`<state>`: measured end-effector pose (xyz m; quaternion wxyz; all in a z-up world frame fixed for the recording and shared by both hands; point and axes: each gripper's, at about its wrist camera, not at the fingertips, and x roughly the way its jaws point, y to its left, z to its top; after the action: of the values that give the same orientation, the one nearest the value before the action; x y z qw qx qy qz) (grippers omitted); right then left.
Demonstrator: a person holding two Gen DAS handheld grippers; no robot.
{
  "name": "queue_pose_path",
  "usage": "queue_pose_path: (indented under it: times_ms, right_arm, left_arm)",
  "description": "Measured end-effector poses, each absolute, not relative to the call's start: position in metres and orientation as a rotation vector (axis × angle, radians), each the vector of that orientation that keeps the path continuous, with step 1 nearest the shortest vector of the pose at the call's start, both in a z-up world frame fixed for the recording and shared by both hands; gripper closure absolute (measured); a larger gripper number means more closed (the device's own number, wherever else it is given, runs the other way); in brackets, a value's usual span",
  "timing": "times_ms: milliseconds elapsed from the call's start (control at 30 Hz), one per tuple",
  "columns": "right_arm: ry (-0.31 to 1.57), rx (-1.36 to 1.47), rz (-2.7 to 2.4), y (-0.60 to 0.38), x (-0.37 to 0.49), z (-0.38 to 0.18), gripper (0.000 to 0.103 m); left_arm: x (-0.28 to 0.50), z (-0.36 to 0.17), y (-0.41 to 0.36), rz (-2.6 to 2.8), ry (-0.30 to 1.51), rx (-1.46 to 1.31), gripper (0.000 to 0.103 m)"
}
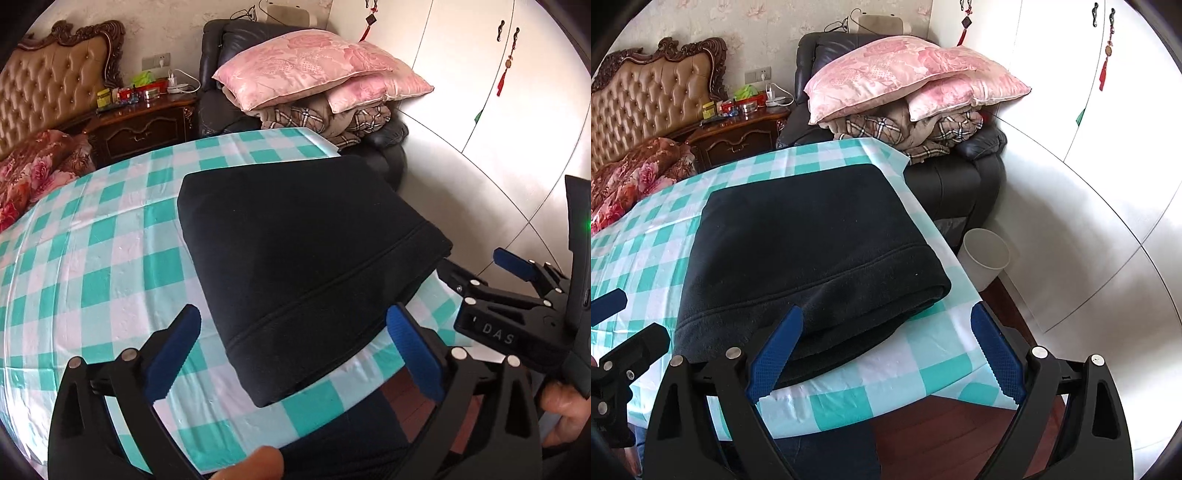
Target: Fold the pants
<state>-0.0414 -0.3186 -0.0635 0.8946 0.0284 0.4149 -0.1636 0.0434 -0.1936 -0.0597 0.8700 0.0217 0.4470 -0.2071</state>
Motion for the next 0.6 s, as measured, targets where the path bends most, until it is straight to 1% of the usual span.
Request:
queue_pose_path:
  times_ms: [167,600]
  right_arm:
    - [0.856,0.072,-0.346,-0.3251,-0.0401,-0.0625,0.014]
    - [0.859,0.077,-0.346,-0.3283,-0.0392,-0.0632,0.014]
  left_arm:
    - [0.0454,-0.0556,-0.1940,-0.435,0.933,0.012,0.002]
    - [0.0457,-0.0536,-0.2006,-0.408,0.916,0.056,0.002]
